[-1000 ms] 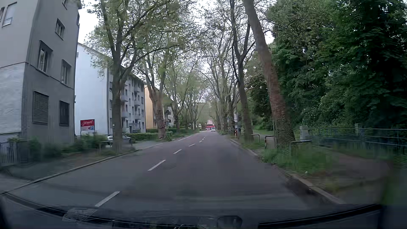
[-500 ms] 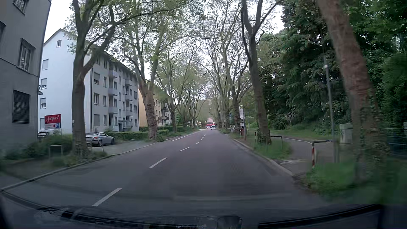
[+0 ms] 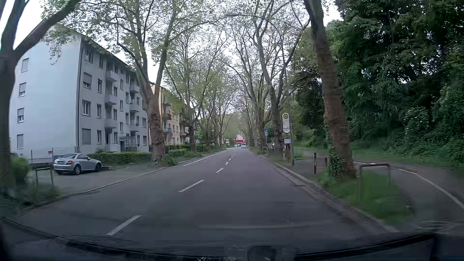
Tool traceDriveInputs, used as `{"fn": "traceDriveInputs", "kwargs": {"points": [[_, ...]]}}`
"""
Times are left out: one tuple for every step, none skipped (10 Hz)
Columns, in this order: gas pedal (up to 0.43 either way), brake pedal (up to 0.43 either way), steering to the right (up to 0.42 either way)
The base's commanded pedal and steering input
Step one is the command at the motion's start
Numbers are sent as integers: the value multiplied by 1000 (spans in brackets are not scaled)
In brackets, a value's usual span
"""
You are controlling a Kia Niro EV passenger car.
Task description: Follow the waypoints while adhering to traffic rules and regulations
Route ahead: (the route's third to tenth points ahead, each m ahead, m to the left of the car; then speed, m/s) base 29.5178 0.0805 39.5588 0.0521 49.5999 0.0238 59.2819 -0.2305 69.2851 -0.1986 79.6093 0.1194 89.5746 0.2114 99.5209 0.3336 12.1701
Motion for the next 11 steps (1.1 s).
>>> {"fn": "traceDriveInputs", "kwargs": {"points": [[150,0,-2],[150,0,-2],[150,0,-1],[138,0,0],[138,0,0],[138,0,0],[138,0,1],[138,0,1],[138,0,1],[138,0,1],[138,0,1]]}}
